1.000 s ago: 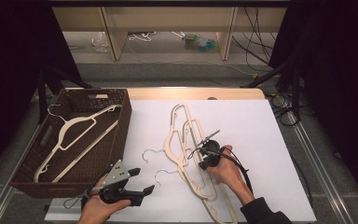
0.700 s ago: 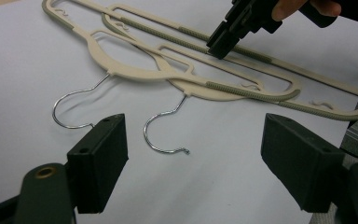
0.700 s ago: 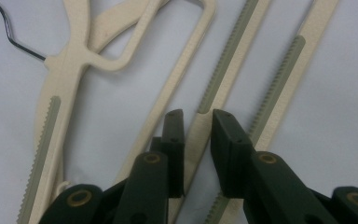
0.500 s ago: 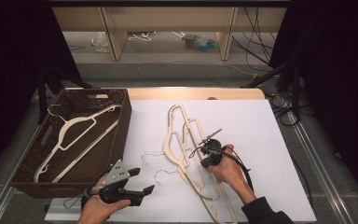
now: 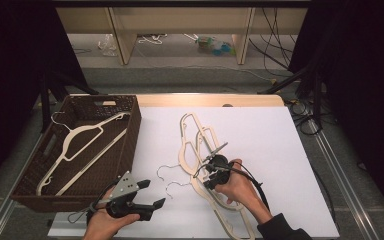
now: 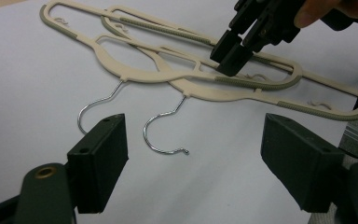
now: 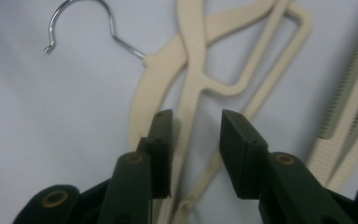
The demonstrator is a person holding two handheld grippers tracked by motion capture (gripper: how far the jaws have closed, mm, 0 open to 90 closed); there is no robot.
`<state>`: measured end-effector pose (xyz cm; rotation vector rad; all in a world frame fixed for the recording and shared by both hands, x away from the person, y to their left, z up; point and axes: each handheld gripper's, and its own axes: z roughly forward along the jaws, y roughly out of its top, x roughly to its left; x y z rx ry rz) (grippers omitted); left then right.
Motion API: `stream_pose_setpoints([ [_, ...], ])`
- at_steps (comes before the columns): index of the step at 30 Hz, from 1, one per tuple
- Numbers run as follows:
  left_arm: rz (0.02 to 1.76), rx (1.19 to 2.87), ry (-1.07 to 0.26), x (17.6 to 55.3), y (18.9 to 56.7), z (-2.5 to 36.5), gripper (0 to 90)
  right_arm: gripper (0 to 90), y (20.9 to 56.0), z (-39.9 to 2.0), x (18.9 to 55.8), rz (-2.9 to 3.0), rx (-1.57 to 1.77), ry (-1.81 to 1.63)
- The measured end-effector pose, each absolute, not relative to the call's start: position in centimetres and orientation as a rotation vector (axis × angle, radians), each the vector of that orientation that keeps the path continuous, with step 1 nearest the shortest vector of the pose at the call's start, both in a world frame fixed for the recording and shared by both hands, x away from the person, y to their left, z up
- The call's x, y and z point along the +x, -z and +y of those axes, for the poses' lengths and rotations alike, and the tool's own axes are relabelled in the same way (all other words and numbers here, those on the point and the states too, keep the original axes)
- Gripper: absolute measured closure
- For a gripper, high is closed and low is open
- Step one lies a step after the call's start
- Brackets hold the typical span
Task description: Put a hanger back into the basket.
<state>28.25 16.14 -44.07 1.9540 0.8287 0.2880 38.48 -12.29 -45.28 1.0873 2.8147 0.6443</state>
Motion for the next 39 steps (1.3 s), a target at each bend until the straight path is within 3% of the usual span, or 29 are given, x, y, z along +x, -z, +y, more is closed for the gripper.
stream_pose_setpoints([
  [8, 0.826, 1.965, -0.291, 28.3, 44.1, 16.2, 22.9, 65.5, 45.9, -11.6, 38.3, 2.840, 1.065, -0.622],
  [27, 0.828, 1.965, -0.290, 28.4, 44.2, 16.2, 23.0, 80.1, 46.0, -10.9, 38.3, 2.837, 1.036, -0.485],
  [39, 0.836, 1.978, -0.325, 28.7, 44.3, 16.4, 23.2, 80.6, 43.0, -13.6, 37.6, 2.959, 0.851, -0.442],
])
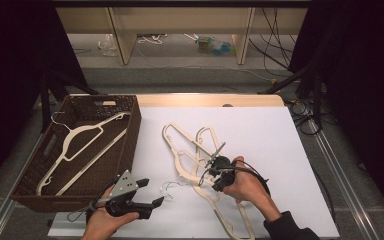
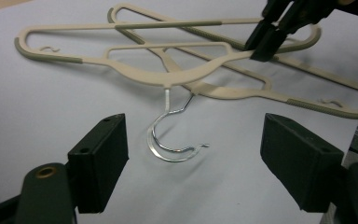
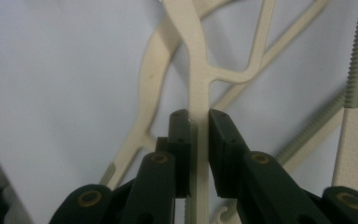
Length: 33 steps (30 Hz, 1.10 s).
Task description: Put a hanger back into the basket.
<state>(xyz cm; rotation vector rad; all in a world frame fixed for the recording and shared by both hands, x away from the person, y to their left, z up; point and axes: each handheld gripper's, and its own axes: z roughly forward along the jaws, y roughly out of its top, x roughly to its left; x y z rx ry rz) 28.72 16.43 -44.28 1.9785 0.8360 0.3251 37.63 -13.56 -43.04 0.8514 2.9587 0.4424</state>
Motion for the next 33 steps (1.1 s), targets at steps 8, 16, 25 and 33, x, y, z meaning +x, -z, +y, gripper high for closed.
stream_pose_setpoints([
  [8, 0.746, 2.059, -0.335, 30.0, 45.4, 14.9, 24.1, 80.6, 41.9, -15.8, 35.8, 3.001, 0.781, -0.435],
  [16, 0.719, 2.144, -0.343, 32.3, 47.0, 13.3, 24.5, 80.6, 41.4, -17.4, 34.9, 3.007, 0.777, -0.445],
  [25, 0.599, 2.229, -0.456, 34.0, 47.9, 11.0, 27.3, 80.6, 40.9, -18.0, 34.2, 3.012, 0.762, -0.457],
  [33, 0.479, 2.280, -0.485, 34.3, 48.7, 9.0, 29.1, 80.6, 40.7, -18.4, 33.7, 3.013, 0.745, -0.467],
])
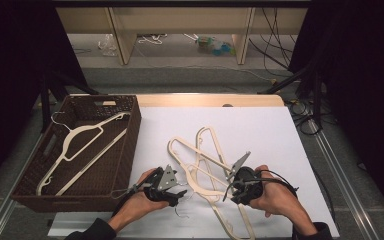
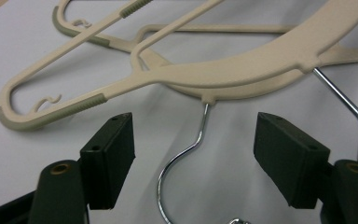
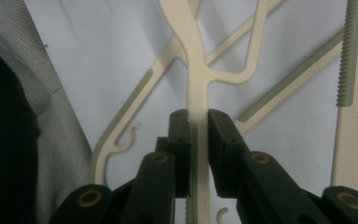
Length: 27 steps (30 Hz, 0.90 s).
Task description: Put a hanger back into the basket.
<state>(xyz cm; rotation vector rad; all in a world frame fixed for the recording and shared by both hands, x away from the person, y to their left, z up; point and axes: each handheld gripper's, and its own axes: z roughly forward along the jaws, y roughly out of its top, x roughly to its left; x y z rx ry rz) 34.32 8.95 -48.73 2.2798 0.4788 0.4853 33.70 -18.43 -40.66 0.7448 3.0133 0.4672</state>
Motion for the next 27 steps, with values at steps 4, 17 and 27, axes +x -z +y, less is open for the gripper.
stream_pose_setpoints([
  [4, 0.438, 2.295, -0.513, 34.3, 48.9, 8.2, 28.9, 80.6, 40.7, -18.5, 33.6, 3.021, 0.746, -0.463],
  [17, 0.173, 2.310, -0.586, 34.2, 48.1, 6.8, 36.2, 80.5, 40.8, -18.5, 33.5, 3.040, 0.707, -0.476],
  [27, -0.145, 2.322, -0.644, 33.7, 47.6, 6.2, 53.6, 80.5, 41.0, -19.1, 33.6, 3.056, 0.698, -0.494],
])
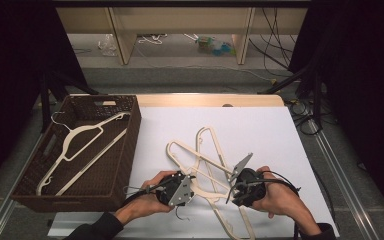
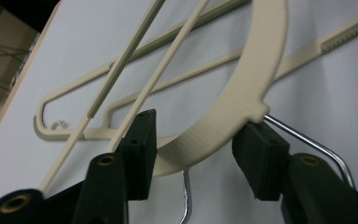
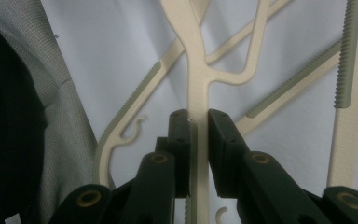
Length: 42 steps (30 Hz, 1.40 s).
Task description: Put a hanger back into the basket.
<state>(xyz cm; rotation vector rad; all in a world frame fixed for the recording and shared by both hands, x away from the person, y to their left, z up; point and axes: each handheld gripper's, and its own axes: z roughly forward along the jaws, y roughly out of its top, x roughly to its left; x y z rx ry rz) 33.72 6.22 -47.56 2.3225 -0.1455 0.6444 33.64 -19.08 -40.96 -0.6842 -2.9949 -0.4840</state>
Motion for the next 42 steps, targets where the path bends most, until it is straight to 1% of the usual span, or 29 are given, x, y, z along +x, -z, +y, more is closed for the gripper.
stream_pose_setpoints([
  [8, -0.288, 2.309, -0.665, 33.6, 46.6, 6.2, 65.4, 80.5, 40.9, -19.8, 33.9, -2.981, -0.663, 0.519],
  [13, -0.344, 2.282, -0.681, 33.8, 45.9, 5.9, 70.7, 80.3, 40.6, -20.5, 34.1, -2.978, -0.667, 0.550],
  [15, -0.356, 2.256, -0.728, 33.9, 45.4, 5.7, 73.8, 79.5, 40.7, -20.7, 34.3, -2.977, -0.683, 0.552],
  [17, -0.390, 2.261, -0.735, 34.1, 44.9, 5.4, 76.2, 77.8, 40.7, -20.8, 34.4, -2.981, -0.695, 0.553],
  [19, -0.402, 2.258, -0.760, 34.2, 44.4, 5.2, 78.1, 74.7, 40.5, -21.0, 34.4, -2.986, -0.717, 0.567],
  [20, -0.408, 2.262, -0.762, 34.3, 44.3, 5.1, 78.7, 69.3, 40.2, -21.1, 34.4, -2.991, -0.738, 0.583],
  [22, -0.408, 2.263, -0.770, 34.5, 44.1, 4.8, 79.5, 65.2, 39.6, -21.2, 34.3, -2.996, -0.786, 0.617],
  [23, -0.438, 2.269, -0.758, 34.7, 43.9, 4.7, 79.7, 61.8, 39.3, -21.3, 34.3, -3.008, -0.795, 0.637],
  [24, -0.481, 2.268, -0.778, 34.9, 43.5, 4.5, 79.9, 58.2, 38.9, -21.4, 34.2, -3.013, -0.820, 0.671],
  [25, -0.450, 2.239, -0.782, 35.1, 43.4, 4.4, 80.1, 55.7, 38.4, -21.6, 34.2, -3.028, -0.848, 0.710],
  [26, -0.358, 2.239, -0.754, 35.0, 43.4, 4.6, 80.5, 55.2, 37.9, -21.7, 34.2, -3.029, -0.877, 0.743],
  [28, -0.371, 2.233, -0.739, 35.5, 42.8, 4.4, 80.6, 53.2, 36.8, -21.9, 33.9, -3.042, -0.913, 0.810],
  [29, -0.409, 2.226, -0.749, 35.9, 42.3, 4.4, 80.6, 52.5, 36.3, -22.0, 33.8, -3.038, -0.919, 0.846],
  [30, -0.380, 2.216, -0.749, 36.1, 41.9, 4.4, 80.8, 51.5, 35.8, -22.1, 33.7, -3.037, -0.926, 0.866],
  [31, -0.304, 2.218, -0.734, 36.1, 41.7, 4.7, 81.2, 50.8, 35.5, -22.2, 33.5, -3.039, -0.940, 0.892],
  [38, -0.066, 2.198, -0.713, 37.3, 39.2, 5.7, 82.8, 47.2, 34.1, -22.5, 33.0, -3.021, -0.969, 1.008],
  [42, 0.016, 2.178, -0.689, 38.0, 37.9, 6.4, 83.7, 44.8, 33.8, -22.5, 32.9, -3.011, -0.954, 1.073],
])
